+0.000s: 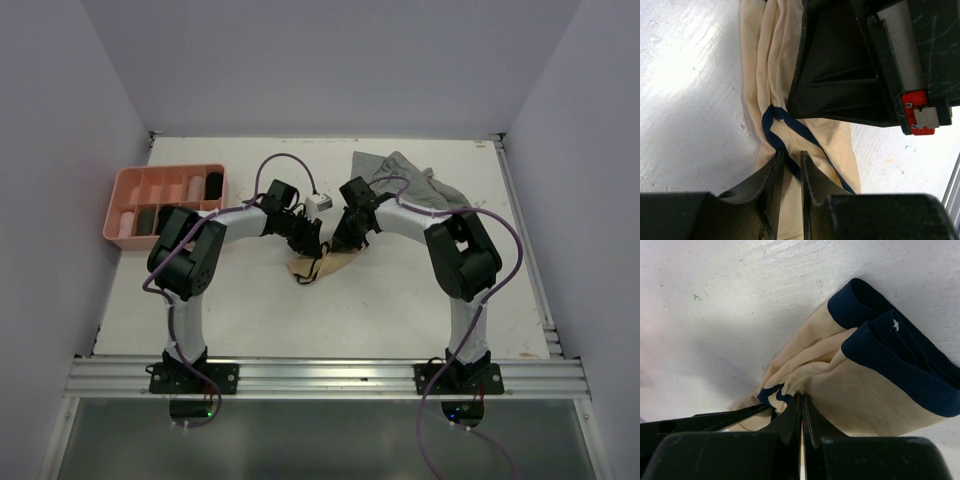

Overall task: Roll the underwear
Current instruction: Fold the underwear

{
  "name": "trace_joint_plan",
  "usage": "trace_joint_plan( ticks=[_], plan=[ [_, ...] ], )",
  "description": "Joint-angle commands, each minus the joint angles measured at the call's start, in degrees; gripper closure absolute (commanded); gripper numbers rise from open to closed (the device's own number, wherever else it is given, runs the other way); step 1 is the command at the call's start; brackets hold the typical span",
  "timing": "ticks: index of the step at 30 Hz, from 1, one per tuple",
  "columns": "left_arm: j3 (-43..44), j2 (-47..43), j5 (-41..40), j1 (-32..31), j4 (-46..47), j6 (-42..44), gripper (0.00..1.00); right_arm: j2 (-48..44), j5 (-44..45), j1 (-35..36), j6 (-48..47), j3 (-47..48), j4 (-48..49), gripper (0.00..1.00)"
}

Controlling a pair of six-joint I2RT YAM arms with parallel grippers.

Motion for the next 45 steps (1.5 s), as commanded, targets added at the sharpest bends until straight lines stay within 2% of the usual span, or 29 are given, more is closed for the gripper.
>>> trace_joint_plan(
  ticks=[1, 16, 21, 26, 34, 39, 42, 45],
  plan=[
    [-1.71, 1.10, -3.31, -0.92, -4.01, 0.94, 0.76, -3.02, 0.96, 0.22, 0.82, 1.12, 1.21, 1.00],
    [-2.42, 0.75, -3.58, -0.92, -4.37, 1.82, 0.76, -4.87, 0.17, 0.05, 3.90, -1.25, 8.51, 1.00],
    [-2.15, 0.31, -3.93, -0.92, -4.02, 1.65, 0.76, -2.33, -0.01, -0.04, 3.63, -0.81, 8.68, 1.00],
    [-2.94, -2.59, -4.89, -0.31, -3.31, 1.38, 0.71, 0.31, 0.69, -0.04, 3.63, -2.92, 9.83, 1.00],
    [-3.82, -12.78, -7.97, 1.01, -1.82, 1.38, 0.59, 1.54, 1.40, -0.13, 3.63, -5.03, 10.53, 1.00],
    [-3.38, -16.48, -0.35, 1.19, -2.08, 2.70, 0.60, 1.28, 1.57, -0.13, 4.16, -4.77, 10.18, 0.97],
    [-3.03, -15.70, 7.39, 0.22, -2.00, 1.21, 0.66, 0.66, 1.66, -0.13, 4.60, -4.85, 10.44, 0.91],
    [-4.78, -14.12, 10.82, -1.18, 1.51, -2.38, 0.73, 0.58, 1.66, -0.21, 4.69, -4.33, 10.62, 0.86]
  ],
)
